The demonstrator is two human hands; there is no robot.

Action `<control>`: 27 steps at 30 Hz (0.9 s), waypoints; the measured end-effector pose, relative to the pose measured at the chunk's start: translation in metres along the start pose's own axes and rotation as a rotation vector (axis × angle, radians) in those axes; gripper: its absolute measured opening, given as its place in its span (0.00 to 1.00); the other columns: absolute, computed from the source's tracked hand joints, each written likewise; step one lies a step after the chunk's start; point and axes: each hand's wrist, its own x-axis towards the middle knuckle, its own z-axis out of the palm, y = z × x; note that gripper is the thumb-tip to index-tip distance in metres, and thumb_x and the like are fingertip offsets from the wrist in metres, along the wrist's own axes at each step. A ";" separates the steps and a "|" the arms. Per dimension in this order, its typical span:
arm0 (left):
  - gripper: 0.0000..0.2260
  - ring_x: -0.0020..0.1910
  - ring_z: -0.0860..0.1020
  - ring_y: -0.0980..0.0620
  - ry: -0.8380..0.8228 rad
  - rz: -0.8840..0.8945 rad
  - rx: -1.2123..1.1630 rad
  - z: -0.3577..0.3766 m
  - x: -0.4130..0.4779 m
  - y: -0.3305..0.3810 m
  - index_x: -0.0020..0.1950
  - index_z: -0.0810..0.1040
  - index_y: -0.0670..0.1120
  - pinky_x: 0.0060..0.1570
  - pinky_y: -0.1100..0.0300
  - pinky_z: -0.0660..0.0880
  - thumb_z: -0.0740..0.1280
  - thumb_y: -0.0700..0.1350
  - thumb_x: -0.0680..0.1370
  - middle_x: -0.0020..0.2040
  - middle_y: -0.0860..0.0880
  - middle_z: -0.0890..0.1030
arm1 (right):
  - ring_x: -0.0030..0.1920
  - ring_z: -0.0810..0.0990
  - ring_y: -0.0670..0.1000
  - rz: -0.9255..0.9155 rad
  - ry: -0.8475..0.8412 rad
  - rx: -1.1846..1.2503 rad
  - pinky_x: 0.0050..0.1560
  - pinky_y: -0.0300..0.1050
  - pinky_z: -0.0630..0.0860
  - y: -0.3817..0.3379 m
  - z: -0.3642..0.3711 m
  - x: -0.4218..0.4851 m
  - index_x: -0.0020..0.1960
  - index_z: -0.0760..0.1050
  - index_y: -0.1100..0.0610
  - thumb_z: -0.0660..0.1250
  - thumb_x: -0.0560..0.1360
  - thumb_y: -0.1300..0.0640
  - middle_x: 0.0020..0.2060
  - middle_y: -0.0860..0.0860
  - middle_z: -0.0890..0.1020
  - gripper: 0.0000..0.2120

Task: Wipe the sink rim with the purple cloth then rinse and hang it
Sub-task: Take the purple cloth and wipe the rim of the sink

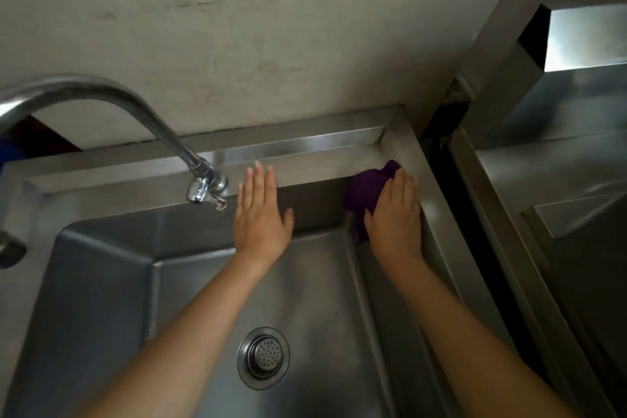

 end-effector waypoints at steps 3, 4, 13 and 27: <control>0.37 0.76 0.39 0.47 -0.057 -0.054 0.030 0.001 0.000 -0.016 0.76 0.42 0.41 0.75 0.53 0.39 0.60 0.53 0.77 0.78 0.43 0.42 | 0.66 0.68 0.58 -0.005 0.044 0.300 0.68 0.50 0.66 -0.010 -0.006 0.009 0.63 0.69 0.63 0.66 0.73 0.62 0.64 0.60 0.74 0.19; 0.38 0.76 0.38 0.47 -0.077 -0.043 0.047 0.002 -0.001 -0.020 0.76 0.41 0.41 0.75 0.53 0.38 0.60 0.54 0.77 0.78 0.43 0.41 | 0.64 0.69 0.58 -0.033 0.072 0.363 0.66 0.50 0.69 -0.018 -0.009 0.011 0.63 0.70 0.62 0.66 0.72 0.64 0.62 0.59 0.74 0.20; 0.43 0.76 0.36 0.50 -0.170 0.023 0.006 -0.006 0.002 -0.032 0.76 0.39 0.42 0.73 0.58 0.35 0.66 0.51 0.73 0.77 0.45 0.38 | 0.72 0.59 0.59 -0.420 -0.160 0.480 0.73 0.53 0.59 -0.108 0.025 0.035 0.71 0.64 0.56 0.64 0.74 0.56 0.72 0.59 0.64 0.26; 0.43 0.75 0.34 0.50 -0.211 0.030 0.020 -0.012 0.000 -0.031 0.76 0.37 0.44 0.74 0.56 0.36 0.65 0.49 0.74 0.77 0.47 0.35 | 0.65 0.69 0.60 -0.176 0.031 0.179 0.63 0.53 0.69 -0.012 0.007 0.053 0.64 0.71 0.61 0.63 0.75 0.57 0.65 0.59 0.74 0.19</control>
